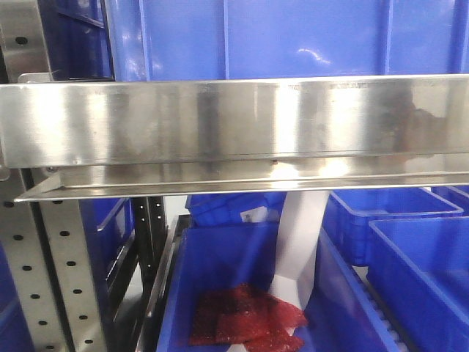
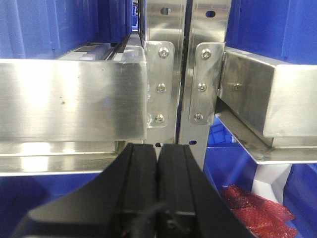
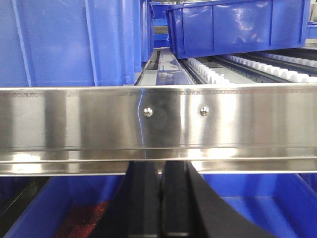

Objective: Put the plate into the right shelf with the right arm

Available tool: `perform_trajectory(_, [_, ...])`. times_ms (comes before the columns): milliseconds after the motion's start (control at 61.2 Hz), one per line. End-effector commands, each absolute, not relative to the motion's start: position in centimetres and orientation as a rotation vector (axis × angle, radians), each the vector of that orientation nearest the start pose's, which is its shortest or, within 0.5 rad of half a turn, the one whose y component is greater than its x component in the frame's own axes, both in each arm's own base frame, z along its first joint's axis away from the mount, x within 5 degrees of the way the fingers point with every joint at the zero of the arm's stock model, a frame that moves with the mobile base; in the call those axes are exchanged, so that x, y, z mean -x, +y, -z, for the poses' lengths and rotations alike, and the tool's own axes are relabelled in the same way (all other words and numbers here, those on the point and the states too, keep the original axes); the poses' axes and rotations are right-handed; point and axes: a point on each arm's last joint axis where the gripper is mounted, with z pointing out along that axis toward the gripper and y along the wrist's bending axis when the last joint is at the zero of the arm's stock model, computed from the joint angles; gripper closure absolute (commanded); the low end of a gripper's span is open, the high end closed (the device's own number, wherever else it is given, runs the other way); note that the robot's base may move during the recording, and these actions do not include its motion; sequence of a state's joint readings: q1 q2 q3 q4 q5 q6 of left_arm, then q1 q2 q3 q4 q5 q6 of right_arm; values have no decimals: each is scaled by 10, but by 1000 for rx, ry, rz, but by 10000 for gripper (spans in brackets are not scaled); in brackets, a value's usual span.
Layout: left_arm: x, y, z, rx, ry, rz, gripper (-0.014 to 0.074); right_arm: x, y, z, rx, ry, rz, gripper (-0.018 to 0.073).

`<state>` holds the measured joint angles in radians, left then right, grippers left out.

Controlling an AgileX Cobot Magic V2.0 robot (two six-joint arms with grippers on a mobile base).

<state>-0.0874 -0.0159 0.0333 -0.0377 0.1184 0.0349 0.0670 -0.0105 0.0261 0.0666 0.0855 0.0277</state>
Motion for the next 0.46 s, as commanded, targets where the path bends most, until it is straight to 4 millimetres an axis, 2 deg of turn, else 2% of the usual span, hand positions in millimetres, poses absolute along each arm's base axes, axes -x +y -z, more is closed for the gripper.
perform_trajectory(0, [-56, -5, -197, -65, 1536, 83, 643, -55, 4, -206, -15, 1491, -127, 503])
perform_trajectory(441, [-56, -5, -197, -65, 1536, 83, 643, -55, 4, -206, -15, 1491, -127, 503])
